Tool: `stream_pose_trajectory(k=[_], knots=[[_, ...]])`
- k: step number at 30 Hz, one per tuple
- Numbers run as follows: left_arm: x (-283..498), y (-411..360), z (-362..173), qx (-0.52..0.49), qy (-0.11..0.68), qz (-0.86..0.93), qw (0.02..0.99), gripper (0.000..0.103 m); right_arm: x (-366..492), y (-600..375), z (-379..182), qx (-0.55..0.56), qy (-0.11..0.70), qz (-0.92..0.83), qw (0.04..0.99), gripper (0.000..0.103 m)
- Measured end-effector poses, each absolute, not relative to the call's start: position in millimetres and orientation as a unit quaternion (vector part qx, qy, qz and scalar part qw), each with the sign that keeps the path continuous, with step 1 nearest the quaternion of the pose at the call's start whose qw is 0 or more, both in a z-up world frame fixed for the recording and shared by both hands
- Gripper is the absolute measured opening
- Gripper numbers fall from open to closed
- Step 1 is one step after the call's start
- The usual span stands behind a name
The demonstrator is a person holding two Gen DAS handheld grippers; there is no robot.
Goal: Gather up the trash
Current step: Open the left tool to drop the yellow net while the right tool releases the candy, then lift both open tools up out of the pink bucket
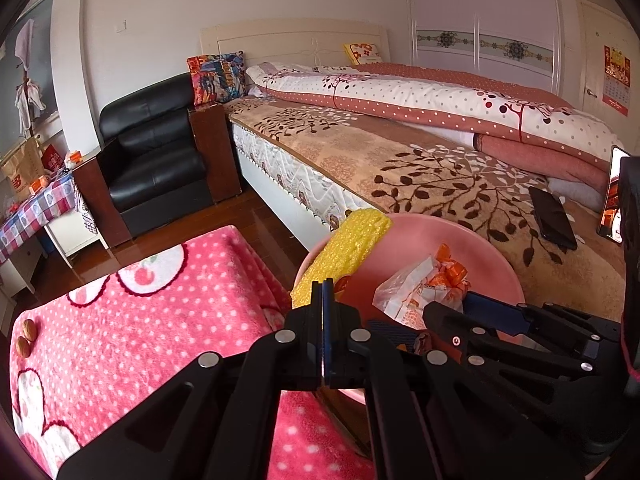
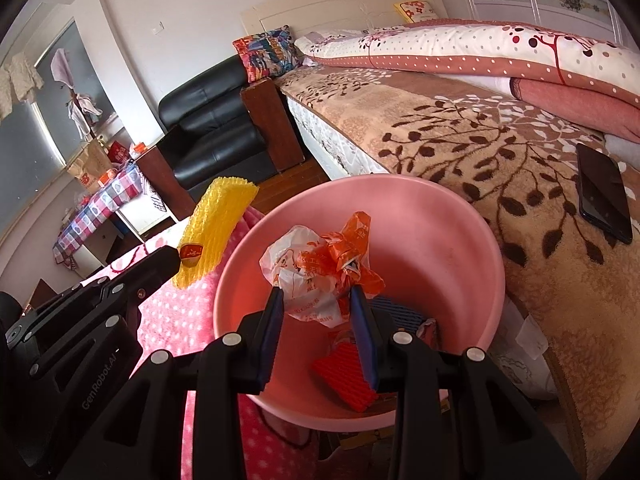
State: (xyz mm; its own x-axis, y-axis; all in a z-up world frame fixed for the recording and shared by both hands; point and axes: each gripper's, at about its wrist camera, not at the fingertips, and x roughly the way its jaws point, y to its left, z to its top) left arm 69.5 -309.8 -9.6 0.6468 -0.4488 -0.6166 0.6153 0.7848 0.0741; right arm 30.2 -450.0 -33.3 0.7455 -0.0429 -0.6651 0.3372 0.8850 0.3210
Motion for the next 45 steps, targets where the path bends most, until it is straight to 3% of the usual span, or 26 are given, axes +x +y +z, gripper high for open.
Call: stream_pose_trajectory(k=[18,38,39,41,45], knots=[[80.4,-334.3,-34.4,0.141,0.330,-0.330,0.873,0.000,37.1,-464.0,-55.2,0.214,0.362,-0.122,0.899,0.035],[82.6,-334.5,-25.0,0.117,0.340,-0.336,0.870,0.003,31.7,-460.8,-50.6,0.196,0.360,-0.129,0.903,0.042],[81.7,-332.7,-22.5,0.114,0.337,-0.336,0.872,0.004,30.7,-458.8,-47.9,0.191,0.358,-0.129,0.905,0.042],[80.6,-330.5,-17.2,0.108,0.333,-0.338,0.873,0.030,29.4,-455.6,-43.6,0.185,0.353,-0.130,0.908,0.044],[76.2,-325.0,-5.1,0.093,0.316,-0.343,0.879,0.034,24.5,-449.8,-31.9,0.174,0.338,-0.131,0.916,0.044]])
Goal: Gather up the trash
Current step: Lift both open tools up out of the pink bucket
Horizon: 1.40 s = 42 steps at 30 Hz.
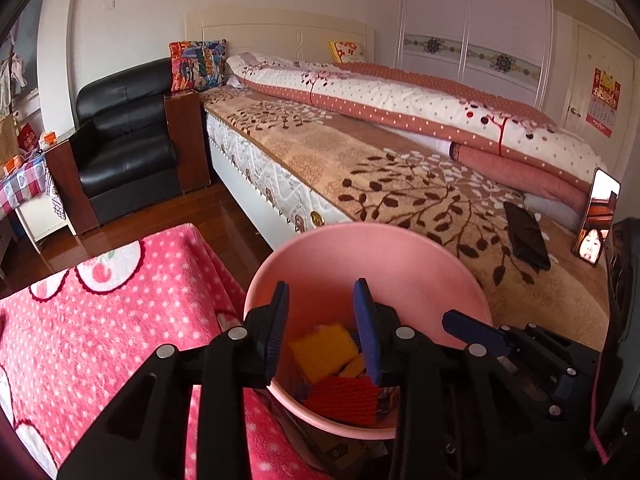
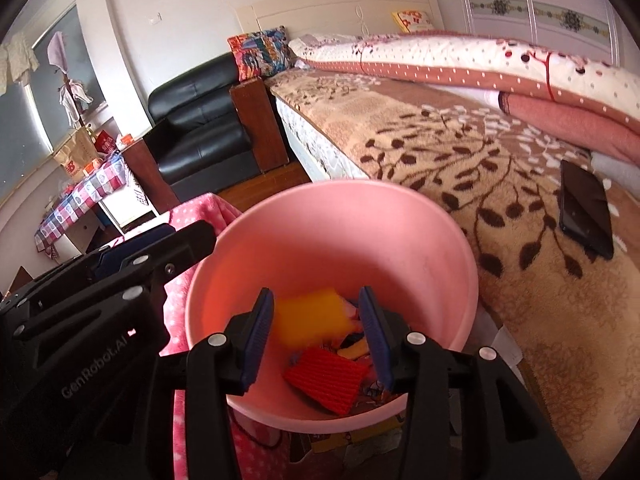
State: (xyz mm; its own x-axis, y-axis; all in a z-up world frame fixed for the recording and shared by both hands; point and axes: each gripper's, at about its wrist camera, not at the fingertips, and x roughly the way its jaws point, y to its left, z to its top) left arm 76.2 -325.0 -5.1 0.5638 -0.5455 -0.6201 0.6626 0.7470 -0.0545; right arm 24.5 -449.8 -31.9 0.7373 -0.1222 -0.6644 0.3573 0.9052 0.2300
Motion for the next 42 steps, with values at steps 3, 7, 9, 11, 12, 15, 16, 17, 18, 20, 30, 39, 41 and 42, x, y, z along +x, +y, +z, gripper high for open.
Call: stream_pose_trajectory(k=[3,7,9,11,12,15,16,17,18,20,30,39,41,42], knots=[[70.7,-321.7,3.8,0.088,0.298,-0.346,0.886,0.034,18.3,-444.0,-21.5,0.163,0.322,-0.132,0.923,0.045],[61.6,-314.2,14.3,0.084,0.276,-0.349,0.891,0.034,11.1,-437.6,-10.2,0.155,0.305,-0.134,0.930,0.048],[58.3,-311.3,18.4,0.082,0.269,-0.350,0.894,0.034,6.5,-432.2,-6.1,0.153,0.297,-0.134,0.933,0.049],[55.2,-307.2,21.9,0.079,0.262,-0.352,0.895,0.034,3.4,-427.8,-2.7,0.151,0.292,-0.134,0.935,0.050],[54.0,-305.2,23.6,0.078,0.260,-0.353,0.896,0.034,1.5,-425.1,-1.0,0.150,0.290,-0.133,0.936,0.050],[50.6,-297.6,27.9,0.071,0.254,-0.353,0.898,0.034,-1.5,-418.0,3.5,0.147,0.285,-0.132,0.938,0.050],[49.4,-294.6,28.9,0.068,0.253,-0.353,0.898,0.034,-2.3,-416.6,4.7,0.147,0.284,-0.131,0.938,0.050],[48.7,-292.3,29.9,0.065,0.252,-0.353,0.899,0.034,-3.6,-414.4,6.1,0.147,0.282,-0.131,0.939,0.050],[47.9,-290.1,30.9,0.063,0.250,-0.353,0.899,0.034,-4.8,-412.5,7.2,0.148,0.279,-0.131,0.940,0.051],[45.7,-284.0,32.9,0.059,0.247,-0.351,0.901,0.034,-7.0,-408.6,9.4,0.150,0.275,-0.129,0.941,0.052],[36.2,-255.9,40.2,0.041,0.227,-0.340,0.911,0.034,-20.1,-380.1,23.2,0.141,0.245,-0.125,0.951,0.059],[36.0,-247.2,32.3,0.040,0.235,-0.341,0.909,0.034,-22.6,-371.8,15.9,0.146,0.250,-0.130,0.948,0.062],[35.9,-247.0,27.9,0.040,0.240,-0.342,0.908,0.034,-21.8,-372.0,12.2,0.147,0.254,-0.130,0.947,0.063],[36.3,-246.6,26.0,0.039,0.242,-0.342,0.907,0.034,-21.5,-372.1,9.3,0.148,0.257,-0.131,0.946,0.063]])
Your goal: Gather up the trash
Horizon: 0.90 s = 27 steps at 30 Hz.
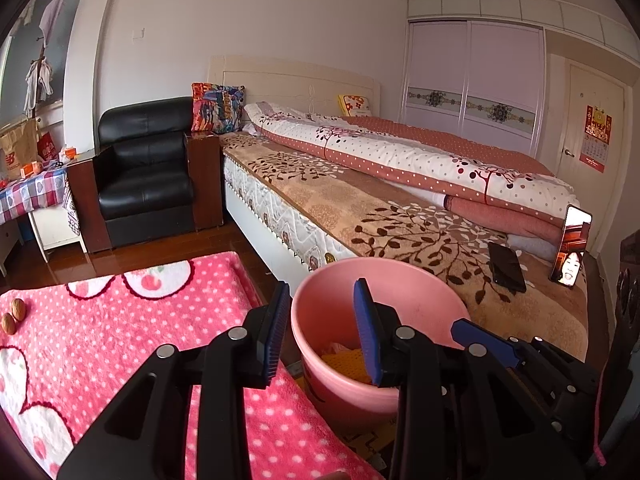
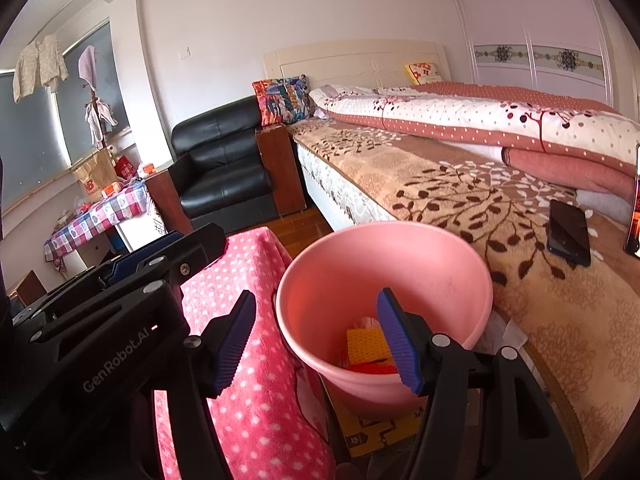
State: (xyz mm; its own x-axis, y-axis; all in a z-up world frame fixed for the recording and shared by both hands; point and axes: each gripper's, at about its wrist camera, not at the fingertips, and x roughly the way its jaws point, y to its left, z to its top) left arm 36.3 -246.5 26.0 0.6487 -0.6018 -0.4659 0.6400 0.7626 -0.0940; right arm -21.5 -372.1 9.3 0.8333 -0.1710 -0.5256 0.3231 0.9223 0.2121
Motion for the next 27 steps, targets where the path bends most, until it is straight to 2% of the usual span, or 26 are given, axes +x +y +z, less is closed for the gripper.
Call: stream_pose_trajectory(k=[11,27], knots=[[33.7,-236.1,8.9,0.044,0.255,-0.337,0.905,0.034,-20.1,-367.5,-10.8,0.155,0.273,-0.134,0.940,0.063],[37.3,-194.8,12.5,0.041,0.253,-0.304,0.918,0.034,-22.1,-342.8,-5.8,0.146,0.251,-0.121,0.949,0.064]])
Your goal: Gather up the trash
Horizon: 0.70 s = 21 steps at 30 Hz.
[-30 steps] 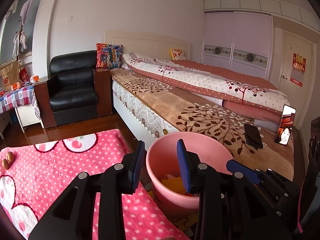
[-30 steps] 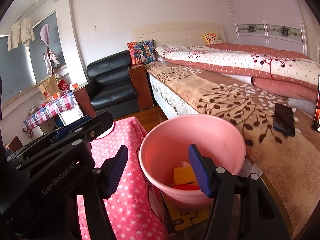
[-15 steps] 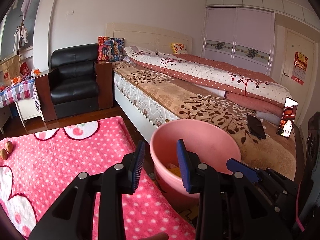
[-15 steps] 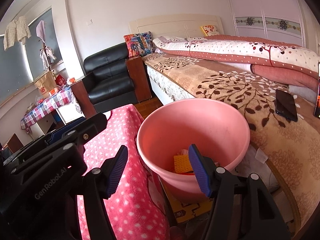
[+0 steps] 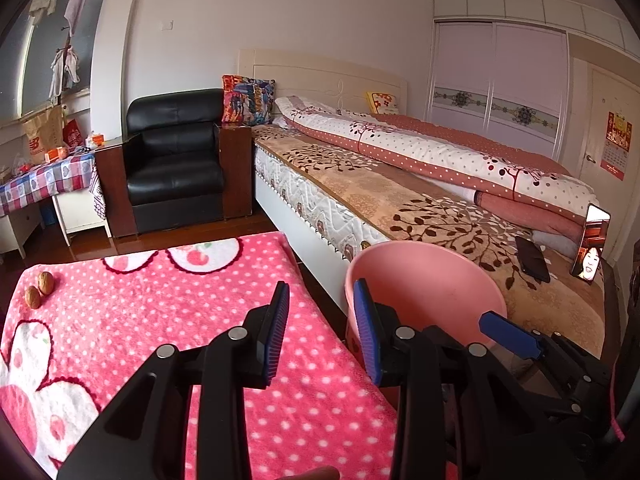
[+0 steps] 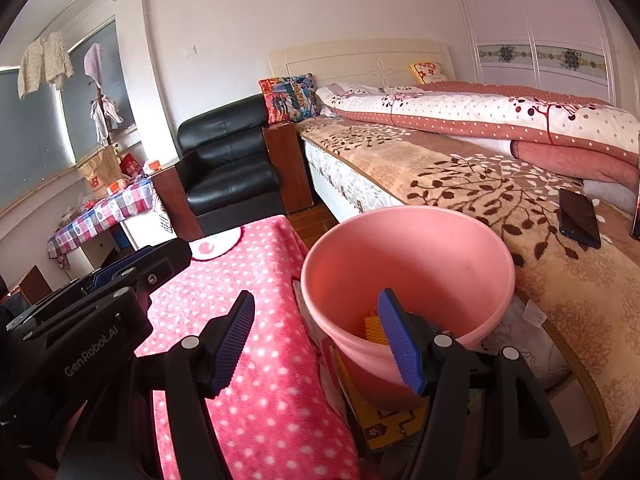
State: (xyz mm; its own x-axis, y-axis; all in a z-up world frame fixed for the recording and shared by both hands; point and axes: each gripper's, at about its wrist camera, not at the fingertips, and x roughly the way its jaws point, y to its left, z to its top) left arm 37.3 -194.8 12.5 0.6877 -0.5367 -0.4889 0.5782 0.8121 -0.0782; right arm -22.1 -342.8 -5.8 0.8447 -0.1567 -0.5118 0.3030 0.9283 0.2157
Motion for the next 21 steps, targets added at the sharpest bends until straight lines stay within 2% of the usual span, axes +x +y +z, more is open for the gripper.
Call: stream_pose_trajectory(k=[21], knots=[[35.0,-146.9,12.7,0.030,0.250,-0.252,0.934,0.034,-26.1,-306.9,-1.7,0.143,0.241,-0.105,0.954,0.064]])
